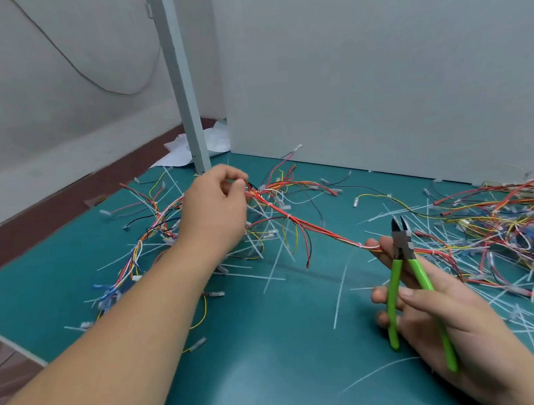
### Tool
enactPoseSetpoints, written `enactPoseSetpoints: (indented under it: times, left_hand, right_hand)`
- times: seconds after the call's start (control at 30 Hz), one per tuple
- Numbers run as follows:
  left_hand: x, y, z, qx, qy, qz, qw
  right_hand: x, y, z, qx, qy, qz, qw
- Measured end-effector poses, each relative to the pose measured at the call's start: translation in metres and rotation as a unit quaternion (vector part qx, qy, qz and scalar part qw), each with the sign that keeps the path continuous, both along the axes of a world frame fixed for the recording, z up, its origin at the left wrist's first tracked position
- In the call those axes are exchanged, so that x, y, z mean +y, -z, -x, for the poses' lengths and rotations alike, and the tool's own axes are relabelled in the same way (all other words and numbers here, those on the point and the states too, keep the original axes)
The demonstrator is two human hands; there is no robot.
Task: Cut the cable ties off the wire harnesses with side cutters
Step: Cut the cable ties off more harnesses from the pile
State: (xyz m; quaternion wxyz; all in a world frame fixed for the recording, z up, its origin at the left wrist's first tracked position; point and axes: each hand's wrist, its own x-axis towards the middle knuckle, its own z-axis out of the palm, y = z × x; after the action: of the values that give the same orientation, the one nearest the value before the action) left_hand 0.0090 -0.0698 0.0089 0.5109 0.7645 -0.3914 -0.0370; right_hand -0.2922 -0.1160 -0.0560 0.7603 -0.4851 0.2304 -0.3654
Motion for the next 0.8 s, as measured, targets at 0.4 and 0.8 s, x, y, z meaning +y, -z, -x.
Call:
enactPoseSetpoints:
  times: [0.4,0.8]
  left_hand:
    - [-0.026,0.003,0.007,-0.251,-0.046,-0.286,0.923]
    - [-0.051,0.015,0.004,-0.152,-0.018,-0.325,0.933]
  right_hand:
    - [0.000,-0.005,0.005,0.006,-0.010,-0.028,1.000]
    - [-0.002,-0.003,0.006,0.012,-0.005,-0.019,1.000]
